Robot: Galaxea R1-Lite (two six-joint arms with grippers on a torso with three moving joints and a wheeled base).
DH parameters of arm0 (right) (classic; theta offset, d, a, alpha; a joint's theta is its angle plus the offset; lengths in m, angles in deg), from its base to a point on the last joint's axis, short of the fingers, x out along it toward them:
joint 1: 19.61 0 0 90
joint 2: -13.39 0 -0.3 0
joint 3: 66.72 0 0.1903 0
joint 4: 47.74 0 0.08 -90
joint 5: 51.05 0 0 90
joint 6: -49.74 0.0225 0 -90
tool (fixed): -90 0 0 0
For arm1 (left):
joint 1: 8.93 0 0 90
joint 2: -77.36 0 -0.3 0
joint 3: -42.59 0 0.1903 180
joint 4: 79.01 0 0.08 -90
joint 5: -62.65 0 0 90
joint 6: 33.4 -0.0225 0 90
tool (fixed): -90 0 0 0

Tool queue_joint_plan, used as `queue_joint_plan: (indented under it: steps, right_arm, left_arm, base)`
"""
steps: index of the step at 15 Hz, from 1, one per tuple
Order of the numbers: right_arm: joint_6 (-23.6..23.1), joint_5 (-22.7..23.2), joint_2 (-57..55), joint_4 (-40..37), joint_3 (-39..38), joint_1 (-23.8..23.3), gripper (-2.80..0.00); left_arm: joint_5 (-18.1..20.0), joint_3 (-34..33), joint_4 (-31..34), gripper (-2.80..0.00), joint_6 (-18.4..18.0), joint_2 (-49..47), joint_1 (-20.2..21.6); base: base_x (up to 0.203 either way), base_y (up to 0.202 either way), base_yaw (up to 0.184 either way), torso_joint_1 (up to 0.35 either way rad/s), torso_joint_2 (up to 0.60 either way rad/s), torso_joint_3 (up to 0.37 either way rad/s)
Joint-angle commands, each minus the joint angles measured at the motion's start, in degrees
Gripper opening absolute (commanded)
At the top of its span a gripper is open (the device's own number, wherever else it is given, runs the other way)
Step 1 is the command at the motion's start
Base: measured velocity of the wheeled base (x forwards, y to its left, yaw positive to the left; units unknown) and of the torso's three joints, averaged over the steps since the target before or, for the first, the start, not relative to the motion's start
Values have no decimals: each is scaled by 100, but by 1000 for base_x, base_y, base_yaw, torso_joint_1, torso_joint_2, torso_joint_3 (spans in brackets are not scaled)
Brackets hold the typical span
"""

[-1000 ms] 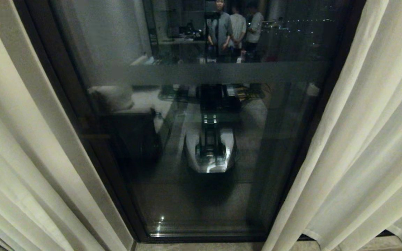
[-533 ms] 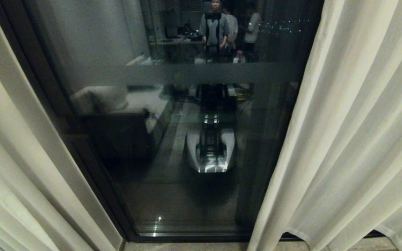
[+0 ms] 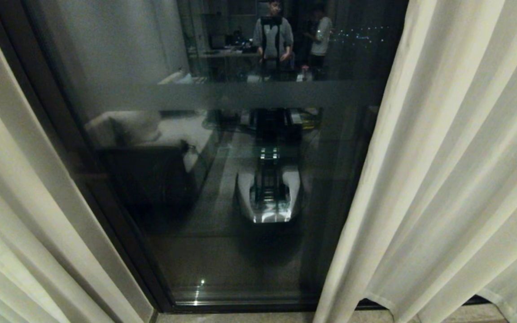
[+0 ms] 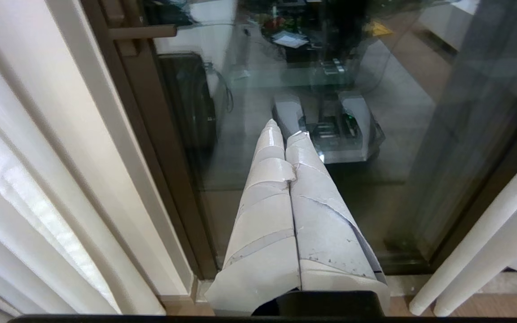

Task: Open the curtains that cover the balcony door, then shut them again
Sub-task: Pull the inner curtains open on both sides

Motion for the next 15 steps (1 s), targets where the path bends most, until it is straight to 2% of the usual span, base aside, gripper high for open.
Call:
queue_joint_plan:
  steps: [1, 15]
  right_arm:
    - [-8, 5, -9, 3, -1, 6, -280]
    - [-20, 13, -9, 1, -1, 6, -280]
  left_arm:
    - [4, 0, -2, -280, -2, 10, 2]
    - [4, 0, -2, -280, -2, 10, 2]
  base:
    - [0, 0, 0, 0, 0, 0]
    - [0, 0, 0, 0, 0, 0]
